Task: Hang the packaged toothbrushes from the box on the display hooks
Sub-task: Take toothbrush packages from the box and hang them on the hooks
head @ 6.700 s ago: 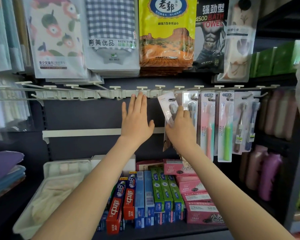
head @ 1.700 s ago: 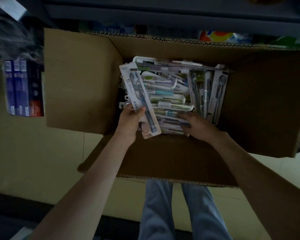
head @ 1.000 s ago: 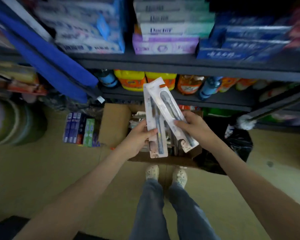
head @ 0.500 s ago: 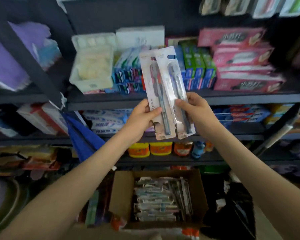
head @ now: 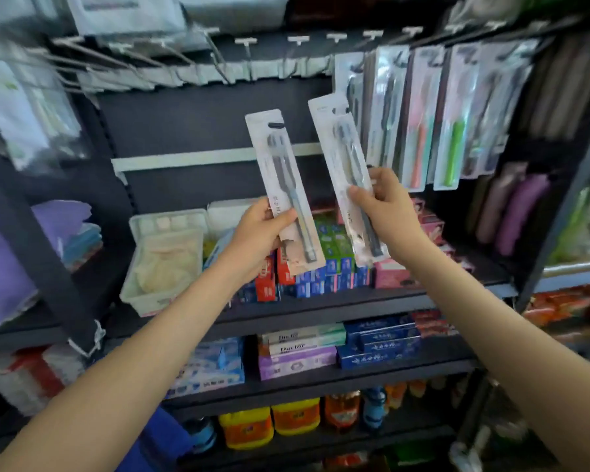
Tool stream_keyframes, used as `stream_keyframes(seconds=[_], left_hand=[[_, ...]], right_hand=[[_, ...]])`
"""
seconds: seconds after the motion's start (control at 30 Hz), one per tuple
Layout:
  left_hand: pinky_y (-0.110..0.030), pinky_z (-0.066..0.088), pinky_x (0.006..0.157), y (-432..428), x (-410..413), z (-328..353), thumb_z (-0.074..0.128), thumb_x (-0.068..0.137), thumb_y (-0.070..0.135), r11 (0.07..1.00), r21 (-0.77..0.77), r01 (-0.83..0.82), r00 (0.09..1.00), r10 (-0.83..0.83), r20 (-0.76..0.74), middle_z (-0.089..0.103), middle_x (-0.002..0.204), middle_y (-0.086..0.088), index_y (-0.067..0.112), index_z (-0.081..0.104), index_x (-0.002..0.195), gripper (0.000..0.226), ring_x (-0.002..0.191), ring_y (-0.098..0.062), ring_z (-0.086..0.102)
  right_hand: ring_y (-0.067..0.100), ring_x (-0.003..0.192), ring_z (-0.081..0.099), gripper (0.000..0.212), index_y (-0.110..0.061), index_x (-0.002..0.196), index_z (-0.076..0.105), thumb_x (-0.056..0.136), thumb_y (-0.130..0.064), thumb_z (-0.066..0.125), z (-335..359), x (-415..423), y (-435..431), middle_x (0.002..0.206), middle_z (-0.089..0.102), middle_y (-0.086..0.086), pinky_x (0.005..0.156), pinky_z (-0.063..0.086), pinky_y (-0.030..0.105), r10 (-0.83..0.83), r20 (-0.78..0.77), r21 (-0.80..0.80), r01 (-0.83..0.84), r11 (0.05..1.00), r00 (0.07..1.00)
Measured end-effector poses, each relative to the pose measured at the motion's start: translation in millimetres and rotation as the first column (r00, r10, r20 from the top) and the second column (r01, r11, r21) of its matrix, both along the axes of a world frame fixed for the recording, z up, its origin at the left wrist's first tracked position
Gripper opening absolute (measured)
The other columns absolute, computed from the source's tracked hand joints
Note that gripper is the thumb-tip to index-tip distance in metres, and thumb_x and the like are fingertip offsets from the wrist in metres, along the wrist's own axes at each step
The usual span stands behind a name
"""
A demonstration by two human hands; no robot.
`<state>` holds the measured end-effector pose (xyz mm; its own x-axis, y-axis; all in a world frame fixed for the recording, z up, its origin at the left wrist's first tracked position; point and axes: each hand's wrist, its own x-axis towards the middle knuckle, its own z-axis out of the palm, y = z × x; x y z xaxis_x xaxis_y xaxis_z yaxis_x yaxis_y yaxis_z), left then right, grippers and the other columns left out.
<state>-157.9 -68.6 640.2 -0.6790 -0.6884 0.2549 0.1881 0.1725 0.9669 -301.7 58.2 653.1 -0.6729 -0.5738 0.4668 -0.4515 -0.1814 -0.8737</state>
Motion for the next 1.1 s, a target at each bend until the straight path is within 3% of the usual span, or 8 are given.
stream_keyframes(seconds=[0.1, 0.27, 0.33, 0.47, 0.6, 0.93, 1.0, 1.1], left_hand=[[-0.029, 0.056, 0.077, -3.0, -17.0, 29.7, 0.057, 0.095, 0.009, 0.996, -0.065, -0.059, 0.998, 0.057, -0.032, 0.069, 0.100, 0.002, 0.015, 0.059, 0.114, 0.020, 0.088, -0.011, 0.067], [-0.039, 0.054, 0.085, -7.3, -37.8, 60.9, 0.056, 0.094, 0.010, 0.975, -0.151, -0.162, 0.986, 0.155, -0.060, 0.068, 0.096, 0.001, 0.022, 0.059, 0.099, 0.013, 0.089, -0.014, 0.066], [-0.043, 0.051, 0.091, -12.4, -43.8, 67.5, 0.057, 0.092, 0.012, 0.963, -0.180, -0.199, 0.980, 0.193, -0.048, 0.067, 0.099, -0.004, 0.021, 0.058, 0.100, 0.012, 0.094, -0.020, 0.065], [-0.048, 0.049, 0.096, -19.4, -54.6, 76.4, 0.057, 0.092, 0.014, 0.956, -0.199, -0.214, 0.977, 0.210, -0.044, 0.066, 0.107, -0.010, 0.019, 0.056, 0.107, 0.016, 0.103, -0.027, 0.063], [-0.048, 0.049, 0.097, -21.2, -63.0, 78.1, 0.057, 0.092, 0.014, 0.954, -0.208, -0.217, 0.976, 0.210, -0.057, 0.066, 0.107, -0.007, 0.025, 0.056, 0.103, 0.015, 0.104, -0.024, 0.063], [-0.045, 0.051, 0.095, -29.1, -74.3, 70.1, 0.056, 0.094, 0.012, 0.947, -0.210, -0.244, 0.970, 0.236, -0.065, 0.067, 0.106, 0.000, 0.022, 0.057, 0.109, 0.018, 0.101, -0.018, 0.064], [-0.041, 0.051, 0.094, -29.9, -74.3, 69.4, 0.055, 0.095, 0.012, 0.946, -0.214, -0.242, 0.970, 0.235, -0.057, 0.066, 0.107, 0.004, 0.022, 0.055, 0.114, 0.021, 0.103, -0.015, 0.063], [-0.041, 0.051, 0.095, -31.4, -73.4, 69.2, 0.055, 0.095, 0.013, 0.950, -0.211, -0.232, 0.973, 0.225, -0.056, 0.066, 0.106, 0.004, 0.023, 0.055, 0.116, 0.023, 0.102, -0.014, 0.063]], right_hand=[[0.006, 0.061, 0.048, 0.017, -0.023, 0.107, 0.049, 0.094, -0.023, 0.059, 30.3, -21.3, 1.9, 0.075, 0.050, -0.010, 0.050, 0.037, 0.006, -0.075, -0.174, 0.043, 0.084, 0.996, 0.982], [0.004, 0.062, 0.048, 0.033, -0.009, 0.127, 0.048, 0.097, -0.021, 0.055, 59.0, -54.1, -4.8, 0.084, 0.051, -0.007, 0.041, 0.035, 0.006, -0.142, -0.294, 0.091, 0.175, 0.980, 0.945], [0.008, 0.064, 0.049, 0.037, -0.007, 0.130, 0.046, 0.097, -0.021, 0.054, 64.0, -65.0, -11.6, 0.094, 0.055, -0.002, 0.049, 0.038, 0.009, -0.157, -0.310, 0.097, 0.196, 0.976, 0.938], [0.016, 0.088, 0.048, 0.045, -0.005, 0.137, 0.042, 0.097, -0.023, 0.053, 69.9, -82.3, -26.7, 0.127, 0.058, 0.016, 0.082, 0.048, 0.037, -0.189, -0.296, 0.111, 0.231, 0.967, 0.936], [0.020, 0.083, 0.053, 0.042, -0.004, 0.136, 0.042, 0.098, -0.018, 0.052, 69.7, -90.0, -41.7, 0.122, 0.059, 0.016, 0.063, 0.043, 0.027, -0.190, -0.284, 0.096, 0.225, 0.970, 0.940], [0.031, 0.116, 0.052, 0.044, -0.007, 0.143, 0.036, 0.102, -0.019, 0.043, 52.8, -92.9, -68.4, 0.133, 0.051, 0.018, 0.085, 0.040, 0.028, -0.204, -0.240, 0.067, 0.226, 0.972, 0.949], [0.029, 0.113, 0.055, 0.044, -0.008, 0.145, 0.035, 0.103, -0.021, 0.041, 52.9, -97.4, -71.3, 0.132, 0.050, 0.016, 0.083, 0.041, 0.027, -0.196, -0.229, 0.074, 0.218, 0.973, 0.953], [0.020, 0.081, 0.060, 0.040, -0.010, 0.141, 0.038, 0.103, -0.023, 0.039, 55.7, -105.8, -75.6, 0.104, 0.054, 0.011, 0.066, 0.049, 0.029, -0.190, -0.214, 0.078, 0.210, 0.974, 0.958]])
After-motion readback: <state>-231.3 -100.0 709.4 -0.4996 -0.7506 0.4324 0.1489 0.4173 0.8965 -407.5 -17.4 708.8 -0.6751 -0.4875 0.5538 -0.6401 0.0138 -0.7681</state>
